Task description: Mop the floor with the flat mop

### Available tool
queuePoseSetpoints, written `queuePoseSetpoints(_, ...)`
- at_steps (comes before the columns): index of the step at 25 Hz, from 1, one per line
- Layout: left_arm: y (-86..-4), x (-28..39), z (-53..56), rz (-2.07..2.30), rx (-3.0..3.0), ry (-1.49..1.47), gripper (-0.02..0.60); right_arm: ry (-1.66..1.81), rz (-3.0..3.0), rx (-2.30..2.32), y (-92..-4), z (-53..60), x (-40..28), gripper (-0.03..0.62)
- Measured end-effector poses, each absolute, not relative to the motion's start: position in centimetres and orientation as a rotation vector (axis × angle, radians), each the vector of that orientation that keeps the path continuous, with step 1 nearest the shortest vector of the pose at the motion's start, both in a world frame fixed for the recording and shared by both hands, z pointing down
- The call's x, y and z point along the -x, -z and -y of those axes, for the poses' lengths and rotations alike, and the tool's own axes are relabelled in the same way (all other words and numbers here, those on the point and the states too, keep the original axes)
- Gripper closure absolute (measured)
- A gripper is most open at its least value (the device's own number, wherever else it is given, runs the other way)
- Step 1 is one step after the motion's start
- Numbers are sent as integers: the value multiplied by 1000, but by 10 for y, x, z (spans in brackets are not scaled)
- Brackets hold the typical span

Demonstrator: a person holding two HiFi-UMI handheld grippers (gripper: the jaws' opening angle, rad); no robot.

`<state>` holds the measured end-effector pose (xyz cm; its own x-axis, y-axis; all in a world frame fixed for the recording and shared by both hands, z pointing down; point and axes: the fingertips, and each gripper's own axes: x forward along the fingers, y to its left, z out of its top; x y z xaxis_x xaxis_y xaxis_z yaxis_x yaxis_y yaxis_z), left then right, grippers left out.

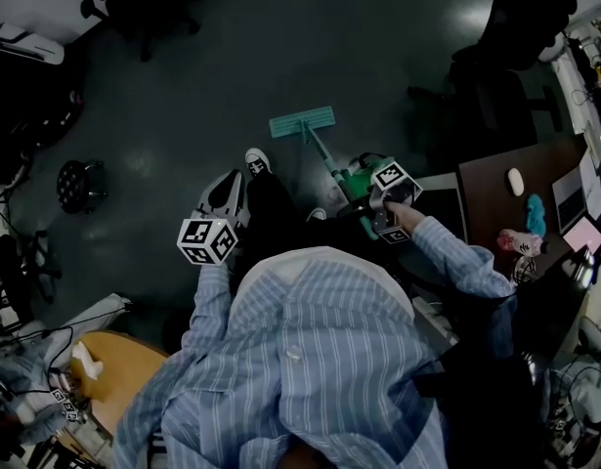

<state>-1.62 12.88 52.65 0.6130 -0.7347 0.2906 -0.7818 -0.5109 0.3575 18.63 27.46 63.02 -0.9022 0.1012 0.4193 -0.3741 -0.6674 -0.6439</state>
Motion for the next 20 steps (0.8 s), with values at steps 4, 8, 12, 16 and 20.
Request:
queuePoseSetpoints(4,-527,4,-128,1176,-2406,-155,572,-2614,1121,-511,-631,-273,-186,569)
queuePoseSetpoints(8,-527,0,-129,1154,-2428,-185,572,-2638,1120,-507,-630,-273,-182,569)
queuePoseSetpoints(12,-525,1,-125,1152,-2436,-191,572,-2650,1116,-502,-628,-268,-179,569)
queuePoseSetpoints(16,-525,3,-123,1164,-2428,-181,572,-2643,1125,-484,-627,-266,-176,569)
queuePoseSetpoints(20,-527,2,-122,1170,-2421,-176,572,-2635,1127,-483,-629,-266,-178,569)
